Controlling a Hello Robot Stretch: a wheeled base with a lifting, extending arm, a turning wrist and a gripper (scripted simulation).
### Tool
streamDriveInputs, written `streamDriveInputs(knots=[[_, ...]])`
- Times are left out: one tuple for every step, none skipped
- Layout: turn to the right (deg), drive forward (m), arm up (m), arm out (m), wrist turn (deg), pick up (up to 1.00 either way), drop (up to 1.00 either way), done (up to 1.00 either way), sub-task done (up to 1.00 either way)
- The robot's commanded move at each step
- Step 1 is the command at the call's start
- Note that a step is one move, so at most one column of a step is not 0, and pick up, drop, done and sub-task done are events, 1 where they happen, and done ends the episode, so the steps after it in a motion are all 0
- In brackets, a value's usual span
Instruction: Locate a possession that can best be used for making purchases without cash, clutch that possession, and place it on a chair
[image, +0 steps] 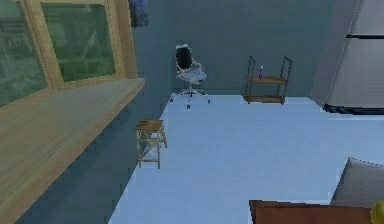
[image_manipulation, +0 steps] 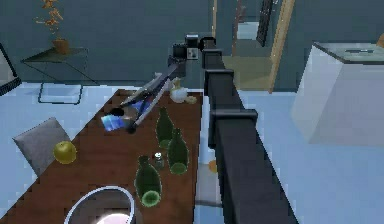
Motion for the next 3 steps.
streamDriveInputs(knots=[[0.0,0.00,0.00,0.00,45.0,0.00,0.00,0.00,0.00],[0.0,0.00,0.00,0.00,45.0,0.00,0.00,0.00,0.00],[0.0,0.00,0.00,0.00,45.0,0.00,0.00,0.00,0.00]])
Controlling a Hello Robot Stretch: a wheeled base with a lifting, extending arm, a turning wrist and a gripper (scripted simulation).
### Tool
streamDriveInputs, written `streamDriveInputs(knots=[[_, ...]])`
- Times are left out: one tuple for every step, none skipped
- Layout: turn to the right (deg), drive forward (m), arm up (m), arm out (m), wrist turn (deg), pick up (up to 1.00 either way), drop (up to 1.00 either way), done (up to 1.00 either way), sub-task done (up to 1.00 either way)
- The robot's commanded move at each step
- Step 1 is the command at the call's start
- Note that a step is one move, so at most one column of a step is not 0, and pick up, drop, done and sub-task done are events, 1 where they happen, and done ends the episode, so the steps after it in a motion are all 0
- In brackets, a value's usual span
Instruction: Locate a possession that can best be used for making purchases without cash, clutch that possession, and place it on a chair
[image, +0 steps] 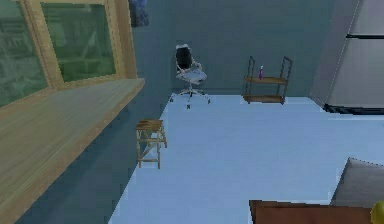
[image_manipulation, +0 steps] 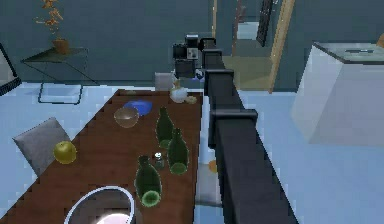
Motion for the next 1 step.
streamDriveInputs(knots=[[0.0,0.00,0.00,0.00,27.0,0.00,0.00,0.00,0.00]])
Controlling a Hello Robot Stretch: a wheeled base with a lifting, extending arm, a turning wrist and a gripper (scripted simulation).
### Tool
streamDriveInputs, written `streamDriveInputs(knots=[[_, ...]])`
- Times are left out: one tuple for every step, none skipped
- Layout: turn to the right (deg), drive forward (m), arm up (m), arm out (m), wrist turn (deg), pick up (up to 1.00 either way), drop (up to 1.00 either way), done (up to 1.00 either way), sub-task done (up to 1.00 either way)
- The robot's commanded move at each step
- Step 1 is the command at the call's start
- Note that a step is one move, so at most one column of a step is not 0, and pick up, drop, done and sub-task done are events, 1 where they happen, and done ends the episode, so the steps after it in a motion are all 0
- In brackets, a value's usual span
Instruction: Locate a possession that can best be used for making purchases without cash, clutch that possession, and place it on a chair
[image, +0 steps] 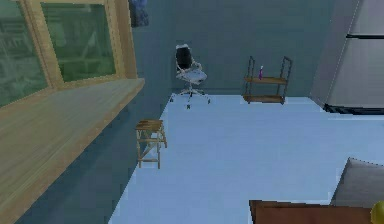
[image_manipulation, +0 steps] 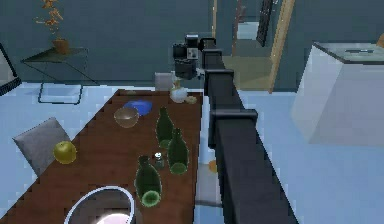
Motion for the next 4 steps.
streamDriveInputs(knots=[[0.0,0.00,-0.46,0.00,0.0,0.00,0.00,0.00,0.00],[0.0,0.00,-0.32,0.00,0.0,0.00,0.00,0.00,0.00],[0.0,0.00,0.00,0.00,0.0,0.00,1.00,0.00,0.00],[0.0,0.00,0.10,0.00,0.0,0.00,0.00,0.00,0.00]])
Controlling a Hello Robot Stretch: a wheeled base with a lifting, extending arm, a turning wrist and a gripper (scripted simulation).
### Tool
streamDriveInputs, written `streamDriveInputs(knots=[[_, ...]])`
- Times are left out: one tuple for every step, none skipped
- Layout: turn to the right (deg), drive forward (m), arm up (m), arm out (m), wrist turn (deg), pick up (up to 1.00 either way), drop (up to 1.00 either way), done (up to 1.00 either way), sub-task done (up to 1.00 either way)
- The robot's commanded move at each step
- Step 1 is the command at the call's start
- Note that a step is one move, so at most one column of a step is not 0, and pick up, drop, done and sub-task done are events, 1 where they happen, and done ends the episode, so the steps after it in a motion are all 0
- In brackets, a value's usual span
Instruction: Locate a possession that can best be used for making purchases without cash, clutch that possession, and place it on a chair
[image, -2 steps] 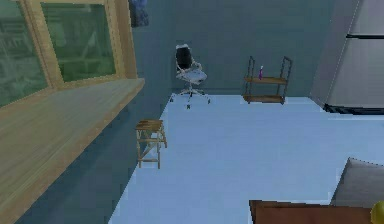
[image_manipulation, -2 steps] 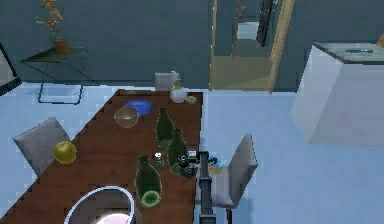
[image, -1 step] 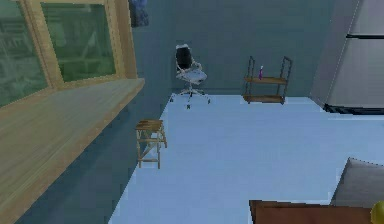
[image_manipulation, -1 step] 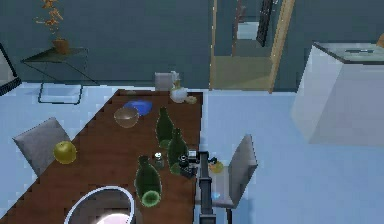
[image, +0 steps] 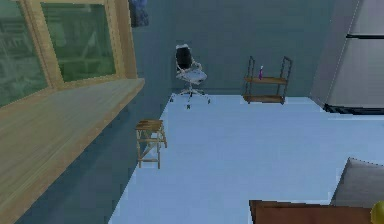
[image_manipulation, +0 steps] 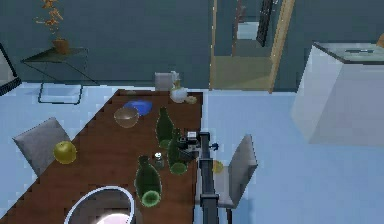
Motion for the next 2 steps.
streamDriveInputs(knots=[[0.0,0.00,0.00,-0.08,0.0,0.00,0.00,0.00,0.00],[0.0,0.00,0.00,0.00,0.0,0.00,0.00,1.00,0.00]])
